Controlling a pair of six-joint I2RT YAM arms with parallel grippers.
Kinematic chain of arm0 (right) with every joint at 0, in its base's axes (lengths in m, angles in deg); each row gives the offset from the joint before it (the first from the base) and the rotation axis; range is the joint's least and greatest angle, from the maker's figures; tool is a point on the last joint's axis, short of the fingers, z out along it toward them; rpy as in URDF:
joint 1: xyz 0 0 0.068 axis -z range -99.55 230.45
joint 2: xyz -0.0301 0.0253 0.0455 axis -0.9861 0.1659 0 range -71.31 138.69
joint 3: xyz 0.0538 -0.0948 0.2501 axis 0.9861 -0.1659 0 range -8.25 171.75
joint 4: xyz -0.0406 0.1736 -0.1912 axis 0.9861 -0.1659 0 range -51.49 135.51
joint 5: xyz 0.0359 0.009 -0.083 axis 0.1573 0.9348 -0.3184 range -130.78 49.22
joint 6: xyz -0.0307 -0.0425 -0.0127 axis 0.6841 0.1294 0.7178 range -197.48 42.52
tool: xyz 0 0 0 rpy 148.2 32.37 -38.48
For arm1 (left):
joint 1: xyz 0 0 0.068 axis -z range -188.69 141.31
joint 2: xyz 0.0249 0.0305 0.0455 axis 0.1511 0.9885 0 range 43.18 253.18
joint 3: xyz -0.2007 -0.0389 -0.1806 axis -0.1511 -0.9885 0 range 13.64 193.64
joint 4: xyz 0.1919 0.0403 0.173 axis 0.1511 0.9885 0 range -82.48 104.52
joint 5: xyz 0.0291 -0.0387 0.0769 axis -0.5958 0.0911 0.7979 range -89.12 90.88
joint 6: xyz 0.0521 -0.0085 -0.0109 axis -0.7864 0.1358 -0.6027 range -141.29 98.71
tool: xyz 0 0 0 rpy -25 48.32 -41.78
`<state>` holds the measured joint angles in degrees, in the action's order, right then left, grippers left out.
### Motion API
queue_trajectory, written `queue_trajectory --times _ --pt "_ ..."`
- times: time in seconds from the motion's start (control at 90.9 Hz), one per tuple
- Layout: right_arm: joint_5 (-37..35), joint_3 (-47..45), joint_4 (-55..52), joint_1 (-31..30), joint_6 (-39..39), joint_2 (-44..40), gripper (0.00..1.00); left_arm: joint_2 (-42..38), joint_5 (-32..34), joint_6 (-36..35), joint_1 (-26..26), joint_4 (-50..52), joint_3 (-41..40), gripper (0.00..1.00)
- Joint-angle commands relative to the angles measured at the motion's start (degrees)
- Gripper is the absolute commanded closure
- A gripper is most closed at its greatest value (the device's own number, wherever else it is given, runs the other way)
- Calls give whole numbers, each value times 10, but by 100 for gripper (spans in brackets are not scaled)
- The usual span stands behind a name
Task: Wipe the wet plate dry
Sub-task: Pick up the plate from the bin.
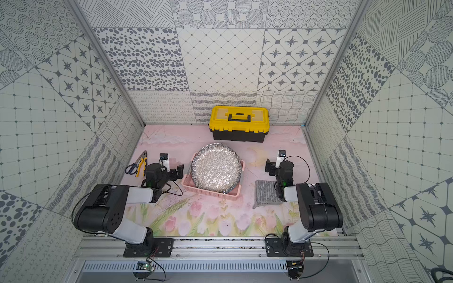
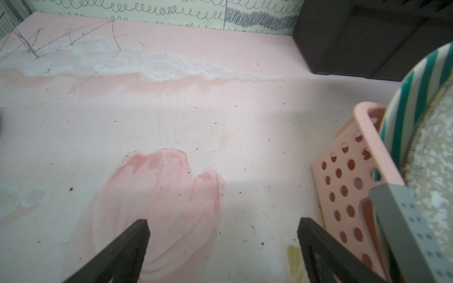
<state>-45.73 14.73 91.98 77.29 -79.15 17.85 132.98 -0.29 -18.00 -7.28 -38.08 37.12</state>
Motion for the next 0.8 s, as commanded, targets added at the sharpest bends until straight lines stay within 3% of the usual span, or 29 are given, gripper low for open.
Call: queue_trajectory --times 0.0,0.726,0.792 --pt "4 5 13 1 3 -3 3 2 8 -3 1 -21 3 0" --pt "6 4 13 1 2 -3 3 -1 -1 -9 0 -21 5 0" --pt "8 6 13 3 2 -4 3 -38 -24 -16 -1 58 37 0"
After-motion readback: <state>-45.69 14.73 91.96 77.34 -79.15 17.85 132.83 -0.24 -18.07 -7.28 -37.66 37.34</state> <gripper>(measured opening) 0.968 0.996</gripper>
